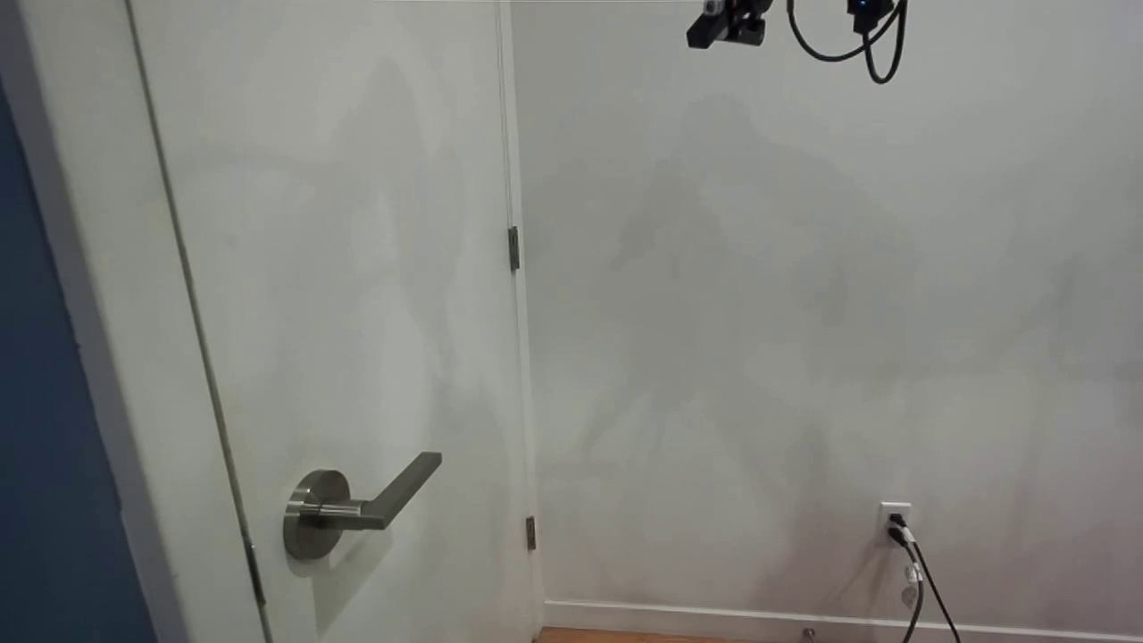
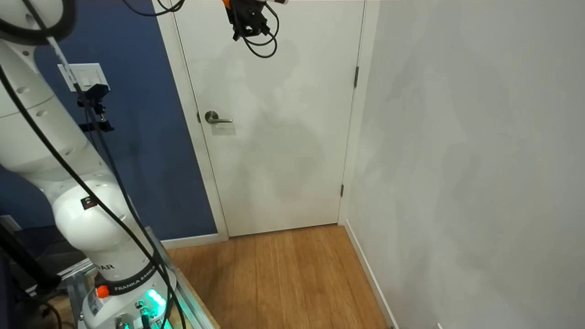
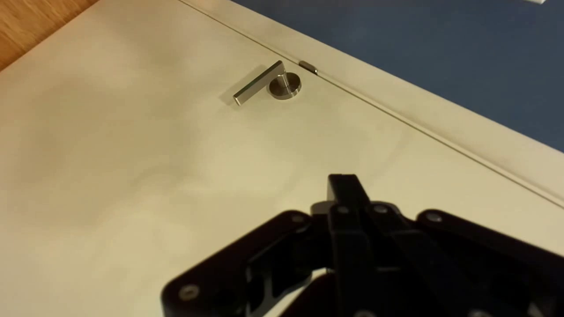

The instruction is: Close the door fully

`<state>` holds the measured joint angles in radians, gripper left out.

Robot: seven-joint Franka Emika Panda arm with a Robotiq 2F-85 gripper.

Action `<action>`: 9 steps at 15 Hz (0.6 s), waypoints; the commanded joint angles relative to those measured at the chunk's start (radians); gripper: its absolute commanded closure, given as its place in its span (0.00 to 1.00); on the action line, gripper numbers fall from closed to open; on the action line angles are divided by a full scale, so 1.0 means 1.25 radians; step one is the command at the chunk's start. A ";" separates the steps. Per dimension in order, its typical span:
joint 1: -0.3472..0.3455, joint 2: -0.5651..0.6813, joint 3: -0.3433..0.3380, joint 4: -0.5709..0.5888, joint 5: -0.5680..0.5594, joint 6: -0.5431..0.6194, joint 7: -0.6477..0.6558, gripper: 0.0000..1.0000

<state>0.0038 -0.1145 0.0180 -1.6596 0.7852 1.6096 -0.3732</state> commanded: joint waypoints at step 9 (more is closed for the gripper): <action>-0.058 -0.085 -0.069 -0.118 -0.309 -0.109 0.198 0.33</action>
<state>-0.0350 -0.1136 -0.0345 -1.7062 0.5146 1.5084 -0.1700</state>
